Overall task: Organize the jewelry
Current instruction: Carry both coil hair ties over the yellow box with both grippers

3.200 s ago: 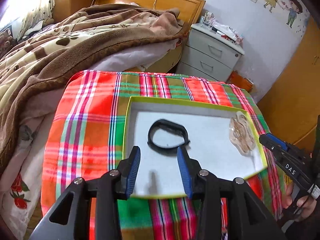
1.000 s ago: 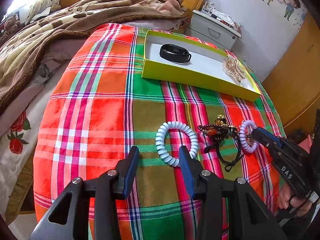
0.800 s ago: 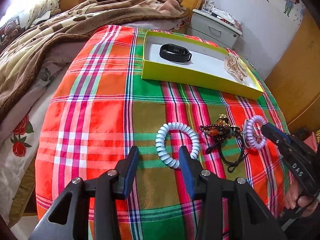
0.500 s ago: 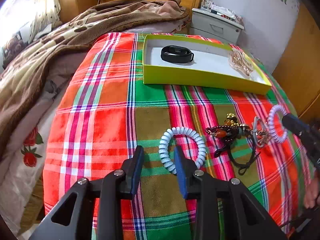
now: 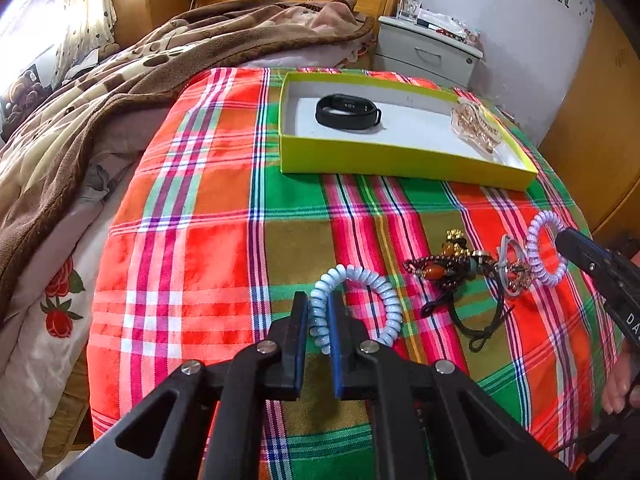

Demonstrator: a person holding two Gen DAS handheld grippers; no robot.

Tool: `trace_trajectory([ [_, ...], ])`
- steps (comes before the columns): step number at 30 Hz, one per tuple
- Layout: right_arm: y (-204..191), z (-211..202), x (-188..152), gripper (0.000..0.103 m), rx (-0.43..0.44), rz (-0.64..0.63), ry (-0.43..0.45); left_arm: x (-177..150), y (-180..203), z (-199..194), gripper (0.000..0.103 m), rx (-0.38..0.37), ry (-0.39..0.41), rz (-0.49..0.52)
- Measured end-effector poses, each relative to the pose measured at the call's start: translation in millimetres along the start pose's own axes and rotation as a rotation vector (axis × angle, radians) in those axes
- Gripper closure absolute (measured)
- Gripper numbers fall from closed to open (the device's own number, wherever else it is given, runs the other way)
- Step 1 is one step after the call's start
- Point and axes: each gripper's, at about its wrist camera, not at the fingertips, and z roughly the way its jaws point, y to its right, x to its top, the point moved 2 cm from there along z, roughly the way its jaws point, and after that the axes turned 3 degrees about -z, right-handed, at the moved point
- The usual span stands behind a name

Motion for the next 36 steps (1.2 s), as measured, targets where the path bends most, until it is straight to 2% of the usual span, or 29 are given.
trace_trajectory([
  [14,6,-5,10,0.093,-0.019,0.013,0.018,17,-9,-20,0.092,-0.033,0.058,-0.028],
  [18,6,-4,8,0.093,-0.015,0.014,0.014,14,-10,-8,0.092,-0.031,0.004,-0.020],
  [21,6,-4,8,0.093,-0.011,0.015,0.009,10,-10,4,0.083,-0.008,-0.041,-0.017],
  [22,6,-3,8,0.093,-0.013,0.013,0.009,8,-9,7,0.074,-0.013,-0.054,-0.017],
  [23,6,-4,8,0.093,-0.012,0.013,0.009,7,-9,9,0.070,-0.020,-0.061,-0.017],
  [26,6,-4,9,0.093,-0.012,0.014,0.012,7,-5,11,0.068,-0.007,-0.050,0.010],
  [31,6,-4,9,0.093,-0.013,0.016,0.013,7,0,13,0.069,0.032,-0.030,0.058],
  [33,7,-5,10,0.093,-0.015,0.017,0.013,8,0,14,0.078,0.040,-0.025,0.073],
  [34,7,-5,10,0.093,-0.017,0.017,0.012,9,0,14,0.089,0.032,-0.026,0.072],
  [36,8,-5,11,0.093,-0.019,0.020,0.010,10,-3,13,0.092,0.020,-0.033,0.055],
])
